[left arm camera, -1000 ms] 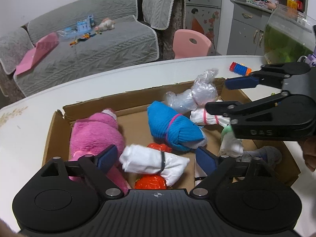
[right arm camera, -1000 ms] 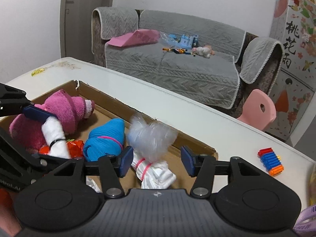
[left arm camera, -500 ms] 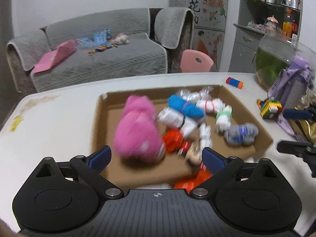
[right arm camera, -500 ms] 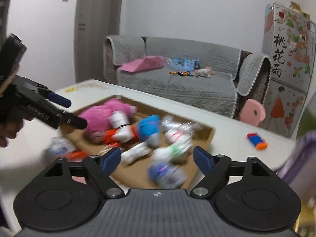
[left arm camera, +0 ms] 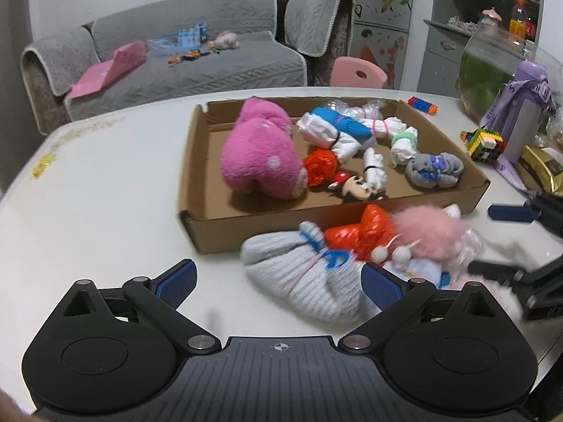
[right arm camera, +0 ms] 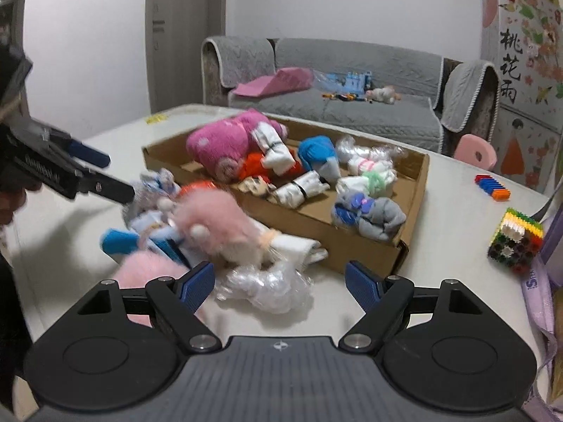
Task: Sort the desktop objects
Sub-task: 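Move both grippers back toward the remaining items on the table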
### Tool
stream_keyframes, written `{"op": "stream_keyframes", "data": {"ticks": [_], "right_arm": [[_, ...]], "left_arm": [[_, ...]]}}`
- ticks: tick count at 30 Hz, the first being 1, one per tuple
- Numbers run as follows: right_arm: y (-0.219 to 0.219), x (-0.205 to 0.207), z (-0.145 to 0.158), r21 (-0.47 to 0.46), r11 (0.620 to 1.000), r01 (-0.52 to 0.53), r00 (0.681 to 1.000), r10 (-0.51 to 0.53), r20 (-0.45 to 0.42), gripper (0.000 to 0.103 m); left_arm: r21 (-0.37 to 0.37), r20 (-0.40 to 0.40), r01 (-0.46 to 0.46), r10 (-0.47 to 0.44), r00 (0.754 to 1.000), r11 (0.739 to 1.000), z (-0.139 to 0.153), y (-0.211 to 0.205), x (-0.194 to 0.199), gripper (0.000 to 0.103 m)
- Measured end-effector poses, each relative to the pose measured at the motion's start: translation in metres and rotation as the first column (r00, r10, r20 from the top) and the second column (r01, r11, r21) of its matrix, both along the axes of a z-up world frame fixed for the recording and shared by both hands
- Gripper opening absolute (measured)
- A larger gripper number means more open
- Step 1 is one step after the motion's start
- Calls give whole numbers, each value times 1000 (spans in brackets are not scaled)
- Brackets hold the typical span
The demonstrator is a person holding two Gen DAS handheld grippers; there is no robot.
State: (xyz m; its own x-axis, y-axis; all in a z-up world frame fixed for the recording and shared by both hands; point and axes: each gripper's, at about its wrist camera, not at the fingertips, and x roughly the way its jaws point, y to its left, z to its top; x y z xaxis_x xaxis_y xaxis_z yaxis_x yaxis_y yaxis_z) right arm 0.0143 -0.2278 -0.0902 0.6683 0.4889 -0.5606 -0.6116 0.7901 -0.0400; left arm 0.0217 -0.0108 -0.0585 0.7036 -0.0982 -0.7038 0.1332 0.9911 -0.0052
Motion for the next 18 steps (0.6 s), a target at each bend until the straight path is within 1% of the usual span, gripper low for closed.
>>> {"op": "stream_keyframes", "data": {"ticks": [3,5,8,11,13,14,15,16,17,18], "right_arm": [[1,-1,-3,1,1000,-7,1000,7,-7,78],[2,-1,-5,-3,1000,-10,1000,10,-8,78],[5,0,-9,-10,1000,-22,999,22,-27,73],[9,2,-14,-21,999,-26,998,25,-50,66],[12,1,-16,-23,999,-30,998,28,-63,60],[12,1,-17,-25,999,-30,998,28,-64,60],[13,0,-18,-29,999,-28,998,26,-64,58],[13,0,-18,-29,999,-28,997,26,-67,56],[13,0,-19,-23,999,-29,997,28,-75,55],[12,0,-18,-19,999,-29,997,27,-78,54]], "left_arm": [[-28,-26,-13,13,1000,1000,-6,-5,15,101],[-41,-65,-35,33,997,999,-15,-8,27,101],[-53,-118,-62,56,991,997,-29,-6,37,98],[-69,-125,-90,81,989,994,-30,1,37,98],[-60,-120,-94,87,989,994,-30,4,34,96],[-57,-119,-100,93,988,993,-30,6,32,96],[-59,-120,-104,96,988,993,-30,8,31,94],[-69,-122,-106,97,988,992,-29,11,30,88],[-89,-128,-107,95,987,990,-28,14,28,85],[-105,-134,-105,91,987,989,-27,17,28,79]]}}
